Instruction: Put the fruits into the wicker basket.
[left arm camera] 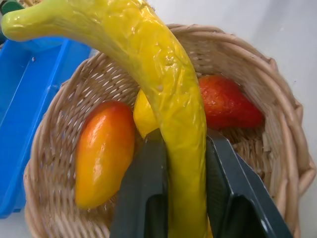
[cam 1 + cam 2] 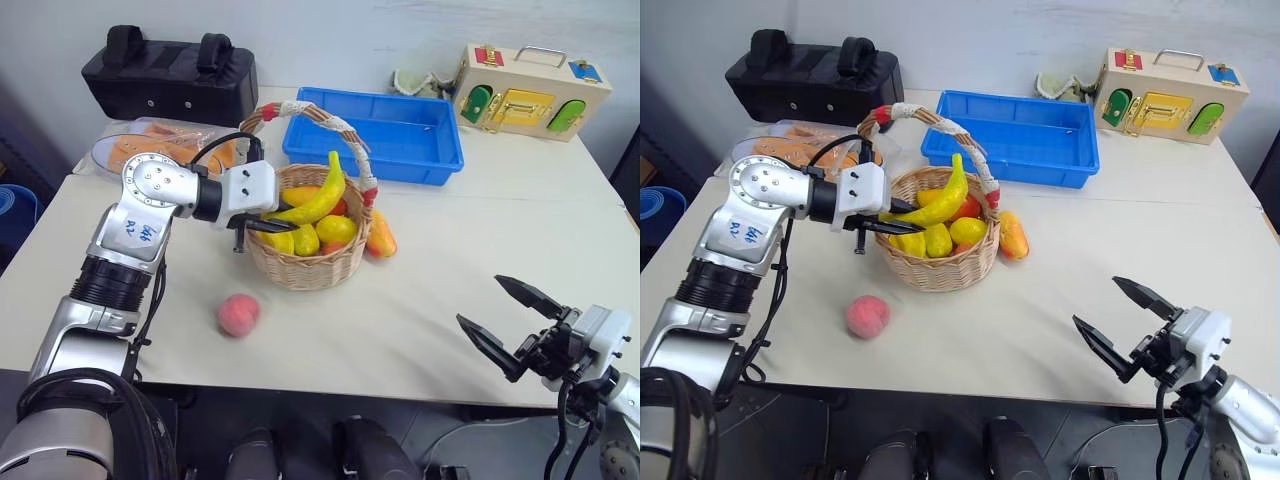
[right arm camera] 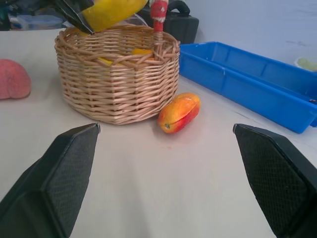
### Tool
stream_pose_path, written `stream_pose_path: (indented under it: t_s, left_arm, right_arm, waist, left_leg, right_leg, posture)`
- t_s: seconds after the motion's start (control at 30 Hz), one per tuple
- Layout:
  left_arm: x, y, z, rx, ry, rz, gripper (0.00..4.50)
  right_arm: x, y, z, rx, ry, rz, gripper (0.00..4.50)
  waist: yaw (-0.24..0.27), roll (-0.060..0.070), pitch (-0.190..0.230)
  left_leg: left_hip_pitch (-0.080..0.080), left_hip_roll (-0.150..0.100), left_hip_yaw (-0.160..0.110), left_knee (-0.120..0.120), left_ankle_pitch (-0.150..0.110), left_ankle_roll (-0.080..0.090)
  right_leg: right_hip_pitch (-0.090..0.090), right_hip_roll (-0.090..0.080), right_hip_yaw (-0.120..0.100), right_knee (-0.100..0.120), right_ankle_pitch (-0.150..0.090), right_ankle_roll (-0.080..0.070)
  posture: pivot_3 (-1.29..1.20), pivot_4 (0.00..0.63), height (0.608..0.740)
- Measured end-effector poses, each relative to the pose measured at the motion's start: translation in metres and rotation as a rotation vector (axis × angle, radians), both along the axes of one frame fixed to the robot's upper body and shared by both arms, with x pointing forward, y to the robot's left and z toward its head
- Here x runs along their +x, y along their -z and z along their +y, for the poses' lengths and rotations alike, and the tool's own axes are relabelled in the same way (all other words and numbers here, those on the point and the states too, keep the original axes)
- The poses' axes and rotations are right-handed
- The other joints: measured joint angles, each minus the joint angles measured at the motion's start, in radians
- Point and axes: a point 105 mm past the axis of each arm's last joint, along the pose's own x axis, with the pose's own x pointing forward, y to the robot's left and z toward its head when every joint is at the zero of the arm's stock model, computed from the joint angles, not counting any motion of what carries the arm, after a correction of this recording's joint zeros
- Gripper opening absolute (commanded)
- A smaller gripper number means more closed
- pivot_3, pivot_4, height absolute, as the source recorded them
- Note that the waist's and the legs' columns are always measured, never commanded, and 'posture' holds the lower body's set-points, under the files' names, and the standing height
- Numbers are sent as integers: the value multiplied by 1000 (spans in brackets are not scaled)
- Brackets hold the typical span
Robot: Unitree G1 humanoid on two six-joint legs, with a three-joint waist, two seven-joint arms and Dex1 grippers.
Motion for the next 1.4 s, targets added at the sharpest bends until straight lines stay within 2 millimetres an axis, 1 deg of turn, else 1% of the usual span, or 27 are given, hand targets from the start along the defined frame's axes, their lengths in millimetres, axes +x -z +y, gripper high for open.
stream_pose_path:
  t_s: [0.07, 0.2, 0.27, 0.33, 0.4, 0.5, 0.53, 0.6, 0.67, 0.77, 0.83, 0.9, 0.93, 0.97, 1.03, 1.1, 1.13, 1.17, 1.23, 1.27, 1.4]
  left_arm:
    - [-2, -2, -2, -35, 5, 33, 2150]
    - [-1, -9, 5, -55, -14, 10, 3395]
    - [-3, -12, 7, -90, -2, 15, 3395]
    - [-9, -17, 11, -153, 26, 27, 3395]
    - [-20, -21, 12, -219, 75, 50, 3395]
    - [-43, -30, 26, -318, 95, 140, 3395]
    - [-52, -35, 38, -355, 62, 166, 3561]
    - [-62, -34, 53, -385, 4, 198, 3888]
    - [-71, -26, 67, -421, -63, 250, 4474]
    - [-83, -8, 91, -455, -172, 312, 4474]
    - [-95, 15, 134, -492, -330, 319, 4474]
    - [-106, 35, 175, -550, -497, 362, 4474]
    - [-110, 41, 192, -588, -566, 377, 4474]
    - [-120, 46, 213, -622, -647, 390, 4474]
    - [-136, 55, 236, -580, -732, 419, 4474]
    - [-148, 63, 251, -514, -784, 434, 4474]
    - [-151, 66, 256, -495, -796, 432, 4474]
    - [-154, 69, 256, -475, -793, 437, 4474]
    - [-153, 70, 246, -455, -741, 457, 4474]
    - [-150, 69, 236, -443, -697, 464, 4474]
    - [-128, 61, 181, -395, -471, 448, 4474]
  right_arm:
    - [-4, 2, 1, -3, 3, 13, 4500]
    - [-5, 1, 2, -4, 8, 12, 4500]
    - [-4, -1, 3, -2, 5, 4, 4500]
    - [-1, -3, 6, -1, -9, 0, 4500]
    - [3, -6, 11, -1, -37, -10, 4500]
    - [12, -18, 19, 24, -104, -27, 4500]
    - [17, -25, 22, 41, -144, -31, 4500]
    - [21, -31, 22, 13, -200, -25, 4500]
    - [26, -34, 19, -17, -237, -15, 4500]
    - [31, -37, 24, -30, -314, -18, 4500]
    - [36, -37, 36, -62, -409, -37, 4500]
    - [39, -35, 43, -78, -454, -40, 4500]
    - [40, -35, 44, -73, -460, -40, 4500]
    - [43, -35, 48, -62, -472, -41, 4500]
    - [46, -37, 52, -47, -483, -54, 4500]
    - [47, -37, 53, -50, -482, -59, 4500]
    - [48, -36, 53, -54, -481, -55, 4500]
    - [49, -34, 53, -59, -482, -49, 4500]
    - [48, -30, 56, -66, -495, -36, 4500]
    - [47, -29, 57, -67, -499, -28, 4500]
    - [35, -22, 59, -96, -523, 14, 4500]
  waist:
    - [0, 0, 0]
    - [-8, 0, 0]
    - [-9, 0, 0]
    - [-11, 0, 0]
    - [-12, 0, 0]
    - [-18, 1, 1]
    - [-19, 1, 1]
    - [-20, 4, 1]
    - [-15, 3, 1]
    - [-12, 4, 2]
    - [-26, 4, 2]
    - [-38, 2, 2]
    - [-38, 1, 2]
    - [-38, -1, 2]
    - [-35, -3, 2]
    - [-31, -2, 2]
    - [-28, -2, 2]
    - [-25, -3, 2]
    - [-18, -4, 1]
    - [-13, -4, 1]
    - [-4, -4, 1]
  left_leg:
    - [0, 0, 0, 1, 0, 0]
    - [1, 0, 0, 1, 0, 0]
    - [1, 0, 0, 1, 0, 0]
    - [1, 0, 0, 1, 0, 0]
    - [1, 0, 0, 1, 1, -1]
    - [1, 1, 0, 1, 1, -1]
    - [1, 1, -1, 1, 1, -2]
    - [2, 1, -1, 1, 1, -2]
    - [2, 1, -2, 1, 1, -2]
    - [1, 0, -3, 1, 1, -1]
    - [2, 0, -2, 0, 0, 0]
    - [1, 1, -3, 0, 0, 0]
    - [1, 1, -3, 0, 0, 0]
    - [0, 1, -4, 0, 0, 0]
    - [0, 0, -4, -1, -1, 2]
    - [0, -1, -4, -2, -3, 3]
    - [0, -2, -4, -2, -3, 4]
    - [0, -2, -4, -2, -4, 4]
    - [-1, -2, -4, -2, -4, 4]
    - [-1, -2, -4, -2, -4, 4]
    - [-1, -2, -4, -3, -4, 4]
  right_leg:
    - [0, 0, 0, 0, 0, 0]
    - [0, 0, 0, 2, 0, 0]
    - [0, 0, 0, 2, 0, 0]
    - [0, 0, 0, 2, 0, 0]
    - [0, 0, 0, 3, 0, 0]
    - [-1, 0, 0, 4, 0, 0]
    - [-1, 0, -1, 5, 0, 0]
    - [0, 0, 0, 4, 0, 0]
    - [0, 0, -1, 4, 0, 0]
    - [1, 0, -1, 3, 0, 0]
    - [0, 0, 0, 2, -1, -1]
    - [-1, 0, -1, 2, -1, -1]
    - [-1, 0, -2, 2, -1, -2]
    - [-1, -1, -2, 2, -1, -2]
    - [0, -3, -4, 0, -1, -2]
    - [1, -5, -4, -2, -1, -2]
    - [1, -6, -5, -2, -1, -2]
    - [1, -6, -5, -3, -1, -2]
    - [1, -7, -6, -3, -1, -2]
    - [1, -7, -6, -3, -1, -2]
    - [2, -8, -6, -4, -1, -2]
  posture:
    - [0, 150, 740]
    - [0, 150, 740]
    - [0, 150, 740]
    - [0, 150, 740]
    - [0, 150, 740]
    - [0, 150, 740]
    - [0, 150, 740]
    - [0, 150, 740]
    - [0, 150, 740]
    - [0, 150, 740]
    - [0, 150, 740]
    - [0, 150, 740]
    - [0, 150, 740]
    - [0, 150, 740]
    - [0, 150, 740]
    - [0, 150, 740]
    - [0, 150, 740]
    - [0, 150, 740]
    - [0, 150, 740]
    - [0, 150, 740]
    - [0, 150, 740]
